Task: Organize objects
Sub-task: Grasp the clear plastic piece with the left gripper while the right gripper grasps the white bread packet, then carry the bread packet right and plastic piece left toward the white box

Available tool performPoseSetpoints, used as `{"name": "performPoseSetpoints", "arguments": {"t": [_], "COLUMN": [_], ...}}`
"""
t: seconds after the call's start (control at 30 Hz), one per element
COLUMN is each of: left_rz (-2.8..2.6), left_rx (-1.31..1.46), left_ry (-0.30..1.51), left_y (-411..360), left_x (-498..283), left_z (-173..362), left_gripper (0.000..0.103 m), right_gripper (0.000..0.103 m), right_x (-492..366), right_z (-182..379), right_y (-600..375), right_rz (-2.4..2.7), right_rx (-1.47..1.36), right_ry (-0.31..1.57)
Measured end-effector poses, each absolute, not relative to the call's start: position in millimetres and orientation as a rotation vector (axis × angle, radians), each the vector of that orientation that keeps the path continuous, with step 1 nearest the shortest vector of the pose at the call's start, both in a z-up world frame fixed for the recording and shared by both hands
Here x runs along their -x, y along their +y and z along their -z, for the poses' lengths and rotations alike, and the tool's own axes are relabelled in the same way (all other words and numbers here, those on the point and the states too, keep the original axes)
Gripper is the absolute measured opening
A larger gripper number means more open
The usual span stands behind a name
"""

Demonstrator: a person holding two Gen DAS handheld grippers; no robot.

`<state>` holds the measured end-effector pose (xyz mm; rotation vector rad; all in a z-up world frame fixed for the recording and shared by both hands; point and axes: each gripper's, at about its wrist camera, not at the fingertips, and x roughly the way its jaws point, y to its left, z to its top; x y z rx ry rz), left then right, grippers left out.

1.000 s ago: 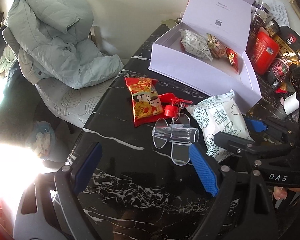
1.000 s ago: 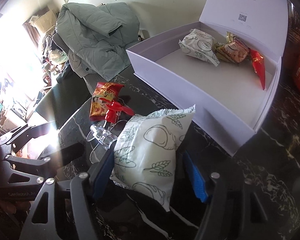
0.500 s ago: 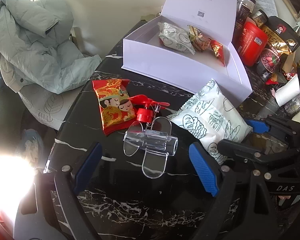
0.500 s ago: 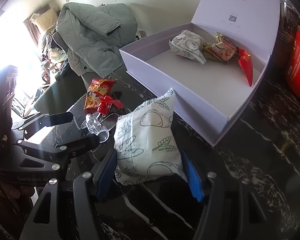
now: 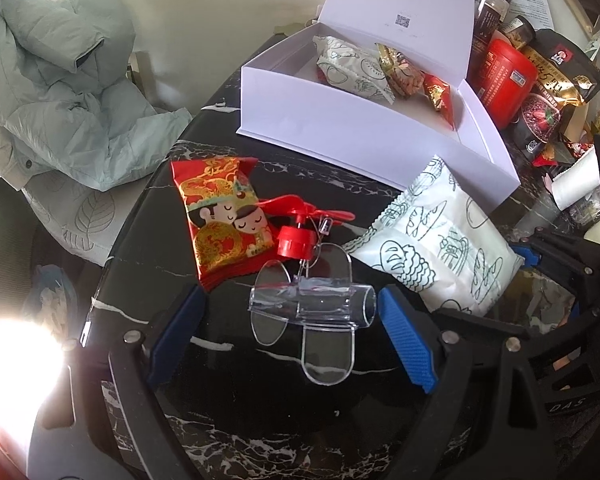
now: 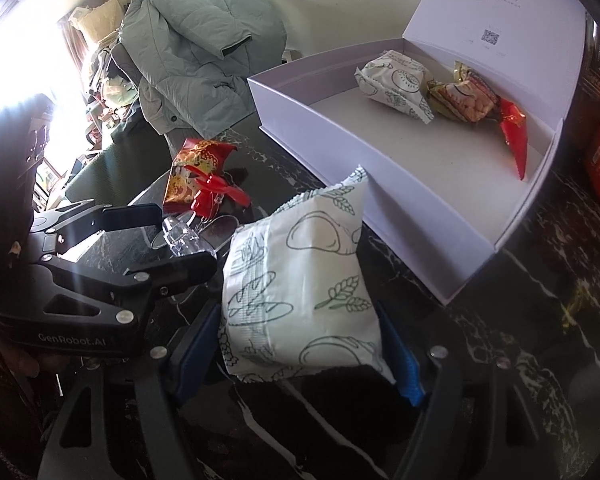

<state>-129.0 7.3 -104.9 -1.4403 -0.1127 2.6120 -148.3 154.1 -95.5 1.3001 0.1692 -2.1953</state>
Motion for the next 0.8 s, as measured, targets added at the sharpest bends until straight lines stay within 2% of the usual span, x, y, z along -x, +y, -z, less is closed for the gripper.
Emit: {"name": "performPoseSetpoints", "arguments": {"t": [0.1,0.23,0.3,0.8], "left_rz": [-2.611,-2.620,-2.608,-2.562], "left_rx": [1.407,1.402,1.397,1.407], "left_ry": [-0.109,-0.076,-0.086,-0.075], "left_y": [9.4,12.1,11.7,22.8], "left_x": [126.8,123.9,121.1,66.7], "left_z": [104.4,103.1,102.6,101.9], "left_gripper": [0.079,0.062,0.059,0.059], "right_gripper": [0.077,0.072,0.071,0.069], "right_x": [148.9,144.7,143.5,92.8], "right_z": [95.1,94.8,94.6,93.0], "right_y": [154.3,153.1,153.9,169.4], "right_rz": [2.197,2.198,2.203,2.226], "right_rx": [-1.291,-1.278,-1.283,-1.300], "right_ry": [0.169,0.193,0.185,0.223]}}
